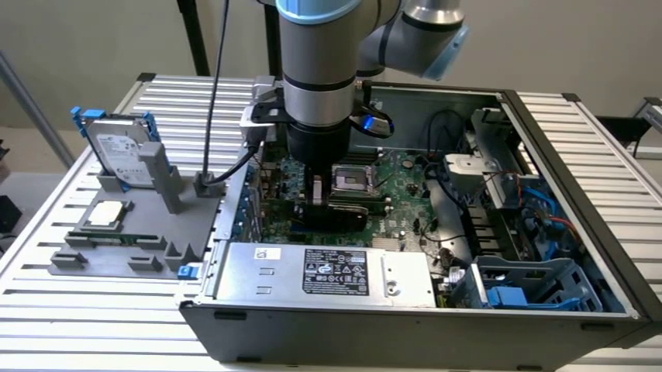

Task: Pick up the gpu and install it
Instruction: 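Insert the gpu into the slot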

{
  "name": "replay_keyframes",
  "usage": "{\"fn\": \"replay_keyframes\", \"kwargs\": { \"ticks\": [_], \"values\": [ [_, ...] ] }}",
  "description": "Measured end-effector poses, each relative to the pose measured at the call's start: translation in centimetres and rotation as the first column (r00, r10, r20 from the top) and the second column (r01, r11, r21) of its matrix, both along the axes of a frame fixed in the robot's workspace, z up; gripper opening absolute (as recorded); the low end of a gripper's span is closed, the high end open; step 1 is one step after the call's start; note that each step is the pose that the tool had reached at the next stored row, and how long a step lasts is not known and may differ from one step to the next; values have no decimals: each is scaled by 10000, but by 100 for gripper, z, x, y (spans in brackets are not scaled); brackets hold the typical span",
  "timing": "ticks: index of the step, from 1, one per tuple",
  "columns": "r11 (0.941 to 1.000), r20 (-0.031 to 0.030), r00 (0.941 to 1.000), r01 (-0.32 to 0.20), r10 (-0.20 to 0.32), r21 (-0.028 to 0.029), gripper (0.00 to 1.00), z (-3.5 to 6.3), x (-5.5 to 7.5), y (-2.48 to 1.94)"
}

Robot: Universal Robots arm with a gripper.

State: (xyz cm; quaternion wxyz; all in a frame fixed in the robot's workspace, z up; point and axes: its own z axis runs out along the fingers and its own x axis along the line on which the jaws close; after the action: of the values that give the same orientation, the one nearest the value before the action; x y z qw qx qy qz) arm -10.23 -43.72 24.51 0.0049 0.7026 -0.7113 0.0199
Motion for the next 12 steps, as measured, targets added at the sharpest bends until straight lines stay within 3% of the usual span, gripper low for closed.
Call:
{"fn": "replay_keyframes", "kwargs": {
  "ticks": [10, 12],
  "values": [
    [10000, -8, 10000, 0, 0, -12, 27, 13, -2, -2],
    [10000, -5, 10000, 0, 0, -8, 32, 12, -1, -1]
  ]
}}
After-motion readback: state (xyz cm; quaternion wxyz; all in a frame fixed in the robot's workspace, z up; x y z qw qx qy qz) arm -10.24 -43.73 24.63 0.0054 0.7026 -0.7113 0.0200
